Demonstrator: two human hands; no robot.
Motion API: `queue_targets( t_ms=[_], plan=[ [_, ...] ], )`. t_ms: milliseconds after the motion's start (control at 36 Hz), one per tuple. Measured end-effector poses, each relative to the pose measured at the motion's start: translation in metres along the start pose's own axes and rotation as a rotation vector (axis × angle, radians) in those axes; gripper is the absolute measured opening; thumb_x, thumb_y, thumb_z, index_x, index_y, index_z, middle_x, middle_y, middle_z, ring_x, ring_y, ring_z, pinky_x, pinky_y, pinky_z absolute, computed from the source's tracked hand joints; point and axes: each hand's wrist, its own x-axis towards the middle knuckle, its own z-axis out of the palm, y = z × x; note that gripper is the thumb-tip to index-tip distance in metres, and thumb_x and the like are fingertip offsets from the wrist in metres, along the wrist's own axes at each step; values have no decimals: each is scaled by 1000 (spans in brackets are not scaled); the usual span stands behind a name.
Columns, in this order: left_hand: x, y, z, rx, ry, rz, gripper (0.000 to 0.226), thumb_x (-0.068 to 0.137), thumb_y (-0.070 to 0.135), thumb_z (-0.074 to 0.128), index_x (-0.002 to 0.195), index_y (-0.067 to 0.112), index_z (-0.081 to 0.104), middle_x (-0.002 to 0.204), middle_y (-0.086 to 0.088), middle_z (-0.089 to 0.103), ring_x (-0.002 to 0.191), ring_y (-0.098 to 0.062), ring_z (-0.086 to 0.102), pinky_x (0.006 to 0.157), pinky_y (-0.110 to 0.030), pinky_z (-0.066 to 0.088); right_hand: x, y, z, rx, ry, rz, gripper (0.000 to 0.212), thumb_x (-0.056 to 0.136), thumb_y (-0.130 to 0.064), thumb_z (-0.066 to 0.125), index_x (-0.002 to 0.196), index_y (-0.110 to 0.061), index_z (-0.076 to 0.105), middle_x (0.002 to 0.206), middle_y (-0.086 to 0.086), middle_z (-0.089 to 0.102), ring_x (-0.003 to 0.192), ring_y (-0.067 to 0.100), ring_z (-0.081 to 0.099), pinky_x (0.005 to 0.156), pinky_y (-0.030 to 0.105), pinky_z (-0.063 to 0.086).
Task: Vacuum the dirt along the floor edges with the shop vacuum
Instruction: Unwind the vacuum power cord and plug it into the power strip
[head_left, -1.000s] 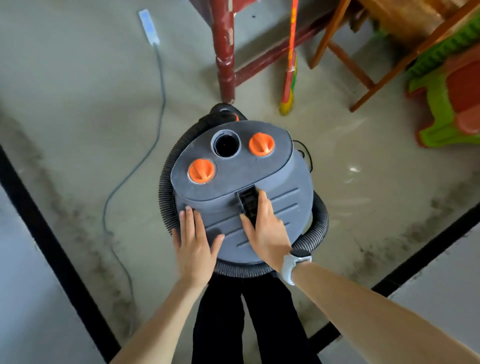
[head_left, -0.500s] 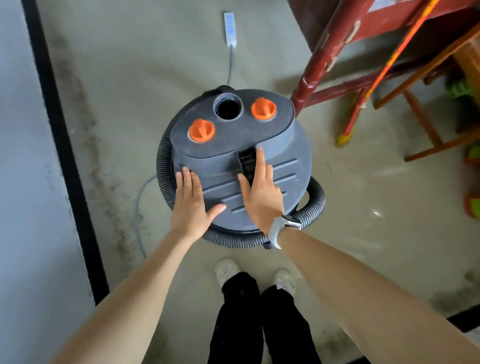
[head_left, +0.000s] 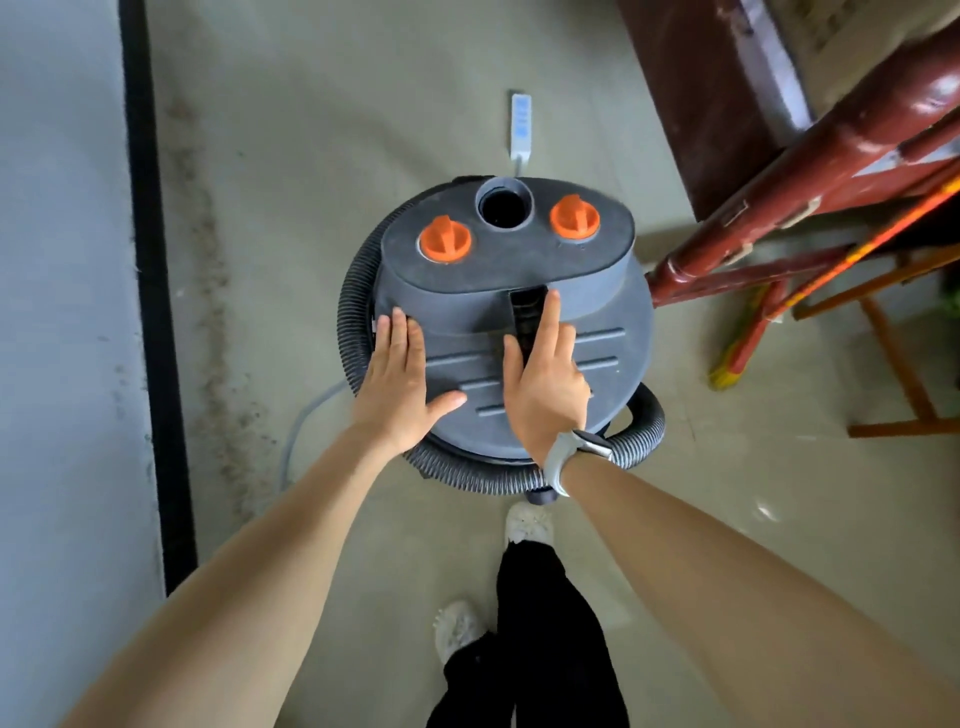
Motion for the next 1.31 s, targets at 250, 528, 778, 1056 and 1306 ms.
queue_targets(
  t_ms=[250, 528, 778, 1056, 1306],
  plan=[
    [76, -10, -46, 10, -23, -54, 102, 87, 55, 55, 150, 0, -4, 159, -14, -16, 146, -26, -18, 120, -42, 8, 87, -28, 18, -14, 92, -63, 62, 90, -40, 40, 136, 0, 49, 88, 10, 59, 39, 26, 53, 29, 24, 32],
    [168, -32, -93, -32, -17, -97, 102, 88, 55, 53, 150, 1, -7, 158, -12, -19, 146, -25, -20, 119, -38, 4, 188, -74, 37, -6, 84, -105, 61, 91, -40, 39, 137, -1, 48, 86, 10, 57, 40, 24, 53, 31, 22, 32],
    [241, -59, -132, -90, -12, -62, 96, 91, 50, 52, 151, 2, -7, 158, -12, -20, 145, -23, -22, 120, -36, 3, 266, -116, 55, -34, 124, -111, 59, 92, -39, 40, 136, 0, 50, 87, 11, 58, 47, 26, 57, 30, 28, 38],
    [305, -102, -173, -50, -6, -9, 96, 90, 46, 57, 150, -1, -1, 159, -15, -14, 146, -27, -17, 120, -37, 1, 319, -165, 75, 54, 54, -47, 61, 97, -41, 40, 148, -9, 34, 102, 13, 55, 62, 34, 60, 45, 35, 45],
    [307, -99, -182, -9, 17, -97, 84, 92, 44, 55, 153, 9, 9, 161, -7, -6, 148, -25, -10, 117, -51, 11, 323, -167, 76, 157, -82, -38, 66, 99, -36, 47, 153, -15, 15, 117, 13, 48, 79, 34, 60, 61, 43, 54]
  ],
)
